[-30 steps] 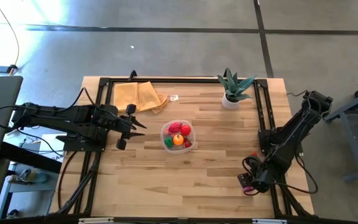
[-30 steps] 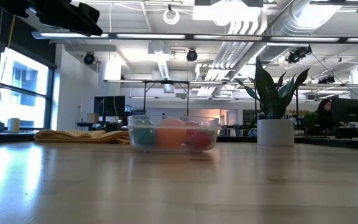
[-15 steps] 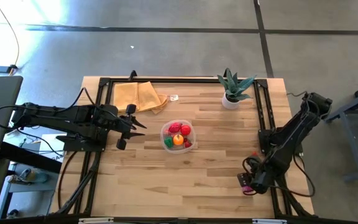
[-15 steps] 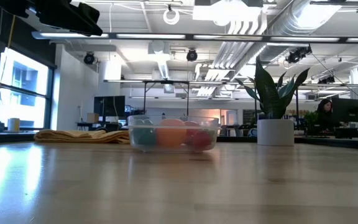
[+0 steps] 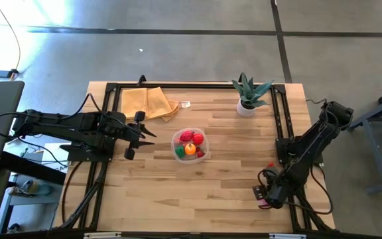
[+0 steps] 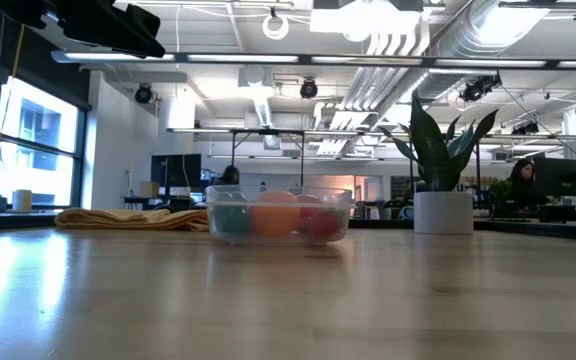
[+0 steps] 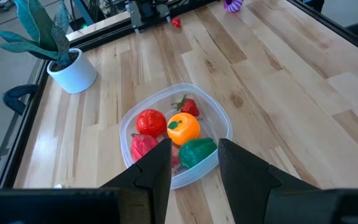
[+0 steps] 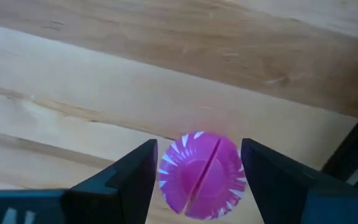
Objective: Pick and placing Produce into tupperware
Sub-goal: Put the purple onion into the transparent bin
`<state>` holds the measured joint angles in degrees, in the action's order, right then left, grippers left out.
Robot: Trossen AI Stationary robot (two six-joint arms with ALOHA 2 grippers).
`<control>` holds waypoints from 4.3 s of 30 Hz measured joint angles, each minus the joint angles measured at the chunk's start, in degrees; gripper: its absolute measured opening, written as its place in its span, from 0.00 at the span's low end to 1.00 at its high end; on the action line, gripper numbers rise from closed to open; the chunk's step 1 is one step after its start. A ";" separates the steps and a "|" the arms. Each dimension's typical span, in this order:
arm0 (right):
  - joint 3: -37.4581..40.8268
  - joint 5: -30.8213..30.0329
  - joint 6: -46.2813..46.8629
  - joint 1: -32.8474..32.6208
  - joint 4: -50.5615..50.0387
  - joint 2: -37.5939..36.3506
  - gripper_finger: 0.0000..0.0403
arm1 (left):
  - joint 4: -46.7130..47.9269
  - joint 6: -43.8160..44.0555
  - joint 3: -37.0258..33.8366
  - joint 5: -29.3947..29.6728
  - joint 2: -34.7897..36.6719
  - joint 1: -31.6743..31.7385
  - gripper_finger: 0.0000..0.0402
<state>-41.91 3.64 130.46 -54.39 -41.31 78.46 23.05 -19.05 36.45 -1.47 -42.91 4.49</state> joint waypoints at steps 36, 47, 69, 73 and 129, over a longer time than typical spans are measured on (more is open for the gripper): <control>0.00 4.32 3.56 0.02 2.11 3.39 0.61 | 0.01 0.00 0.00 0.01 0.02 -0.01 0.30; 0.00 2.65 4.72 0.02 1.69 3.39 0.61 | 0.00 -0.02 0.00 0.00 0.01 0.00 0.30; 0.00 -5.77 1.99 -0.04 5.77 3.37 0.61 | 0.01 -0.01 0.00 0.02 0.02 0.00 0.30; 0.00 -6.00 6.34 -0.49 6.52 3.37 0.61 | 0.00 -0.01 0.00 0.01 0.01 0.00 0.30; -0.02 10.57 10.12 4.73 9.83 1.29 0.61 | 0.00 -0.01 0.00 0.00 0.02 -0.02 0.30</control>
<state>-41.93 14.21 140.58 -49.66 -31.48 79.75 23.05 -19.06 36.45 -1.47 -42.89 4.47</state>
